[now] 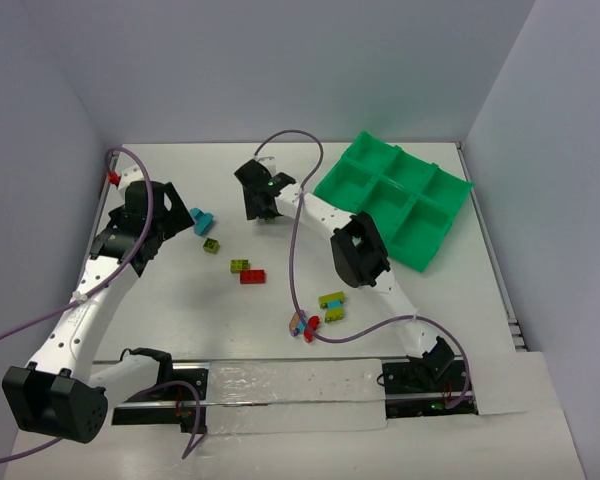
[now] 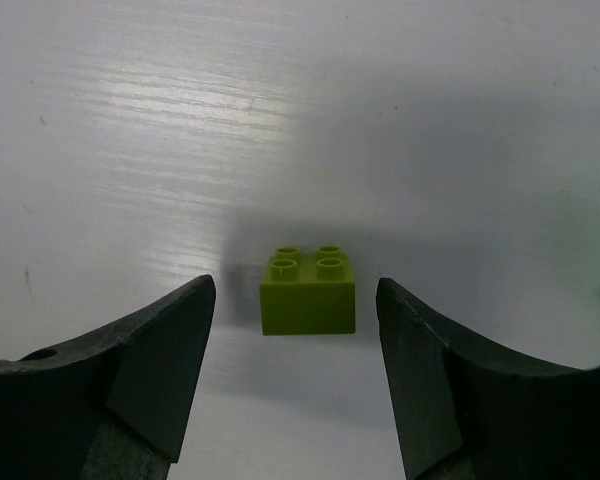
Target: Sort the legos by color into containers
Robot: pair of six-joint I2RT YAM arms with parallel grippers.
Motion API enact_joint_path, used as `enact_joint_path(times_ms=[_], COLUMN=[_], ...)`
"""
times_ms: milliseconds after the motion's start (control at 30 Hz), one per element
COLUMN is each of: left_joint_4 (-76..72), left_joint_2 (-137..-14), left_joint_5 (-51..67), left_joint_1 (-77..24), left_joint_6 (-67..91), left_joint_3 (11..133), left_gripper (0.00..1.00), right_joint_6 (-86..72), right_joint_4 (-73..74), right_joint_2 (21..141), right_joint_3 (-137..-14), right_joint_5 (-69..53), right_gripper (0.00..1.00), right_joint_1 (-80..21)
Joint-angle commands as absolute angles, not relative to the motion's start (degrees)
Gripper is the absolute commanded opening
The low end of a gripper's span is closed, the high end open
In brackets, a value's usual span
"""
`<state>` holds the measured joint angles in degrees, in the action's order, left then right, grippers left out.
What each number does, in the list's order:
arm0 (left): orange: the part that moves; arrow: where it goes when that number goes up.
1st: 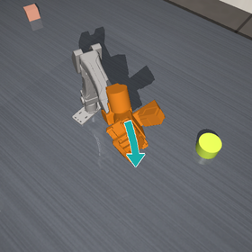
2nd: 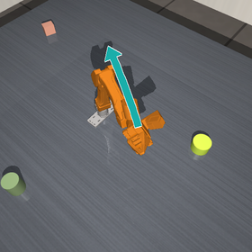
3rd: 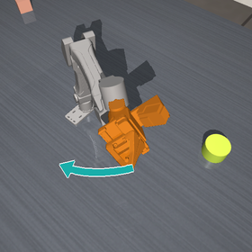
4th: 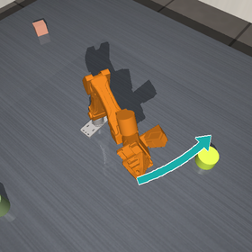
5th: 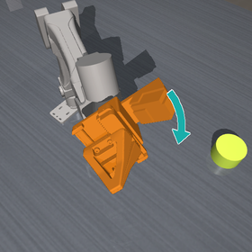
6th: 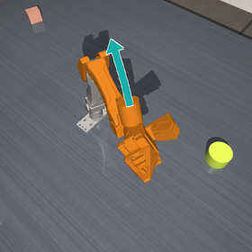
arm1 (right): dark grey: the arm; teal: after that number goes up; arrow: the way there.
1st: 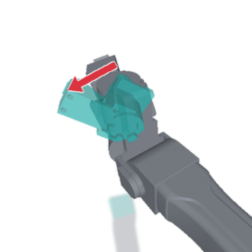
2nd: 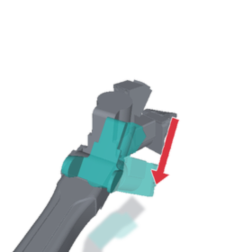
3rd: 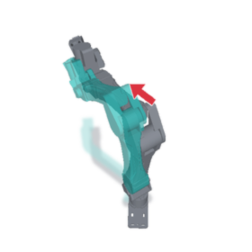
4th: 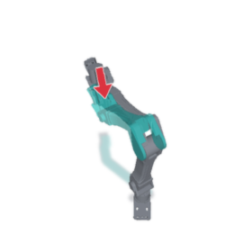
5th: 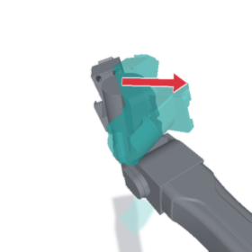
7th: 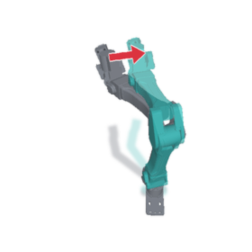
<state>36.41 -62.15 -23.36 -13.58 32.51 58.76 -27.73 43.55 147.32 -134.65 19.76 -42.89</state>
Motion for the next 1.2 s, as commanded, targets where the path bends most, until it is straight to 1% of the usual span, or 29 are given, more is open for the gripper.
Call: enact_joint_path(times_ms=[0, 33, 67, 167, 267, 333, 367, 533, 633, 667, 733, 767, 933, 1033, 1067, 1167], left_joint_4=[36.79, 36.98, 37.09, 36.99, 36.65, 36.44, 36.35, 35.93, 35.76, 35.69, 35.34, 35.42, 35.96, 36.32, 36.52, 37.66], left_joint_2=[-61.11, -61.08, -61.05, -60.74, -61.09, -61.5, -61.77, -62.39, -62.21, -61.98, -61.61, -61.61, -61.14, -61.35, -61.35, -61.27], left_joint_5=[-24.7, -24.75, -24.82, -24.95, -24.61, -24.37, -24.31, -23.63, -23.54, -23.39, -23.27, -23.04, -23.34, -23.38, -23.4, -23.81], left_joint_1=[-13.96, -13.97, -13.94, -13.89, -13.97, -13.95, -13.93, -13.9, -13.97, -13.97, -13.97, -13.97, -13.92, -13.96, -13.89, -13.89], left_joint_6=[31.82, 31.82, 31.82, 31.82, 31.99, 32.14, 32.13, 32.34, 32.53, 32.6, 32.79, 32.88, 33.17, 33.6, 33.89, 34.78], left_joint_3=[61.52, 61.52, 61.52, 61.26, 61.09, 61.32, 61.39, 61.42, 61.16, 61.01, 60.64, 60.56, 60.33, 60.75, 60.94, 61.42], left_gripper=[0.99, 0.99, 0.99, 0.99, 0.99, 0.99, 0.99, 0.99, 0.99, 0.99, 0.99, 0.99, 0.99, 0.99, 0.99, 0.99], right_joint_6=[-28.92, -28.86, -28.79, -28.21, -27.94, -27.48, -27.11, -24.65, -24.02, -24.24, -25.68, -26.11, -26.58, -25.53, -25.09, -23.63], right_joint_4=[41.22, 40.88, 40.7, 40.43, 40.07, 38.94, 37.96, 34.78, 30.6, 28.57, 27.32, 26.96, 25.79, 26.57, 26.86, 27.67], right_joint_2=[148.29, 148.17, 148.1, 147.16, 143.73, 138.67, 136.87, 125.56, 119.17, 117.81, 114.49, 113.61, 111.2, 113.19, 114.05, 116.47], right_joint_3=[-135.97, -135.68, -135.64, -135.43, -133.85, -131.55, -129.78, -122.07, -114.34, -110.23, -106.19, -103.5, -99.18, -100.78, -102.1, -103.48], right_joint_5=[20.91, 20.97, 21.08, 21.71, 21.97, 22.03, 22.18, 23.08, 24.02, 24.32, 24.26, 24.34, 24.2, 24.79, 24.91, 26.61], right_gripper=[0.68, 0.65, 0.59, 0.36, 0.12, 0.05, 0.04, 0.04, 0.04, 0.04, 0.04, 0.03, 0.05, 0.06, 0.09, 0.12], right_joint_1=[-43.24, -43.29, -43.37, -43.6, -43.77, -43.86, -43.86, -43.27, -42.16, -40.89, -38.81, -36.88, -31.8, -29.84, -29.29, -28.08])
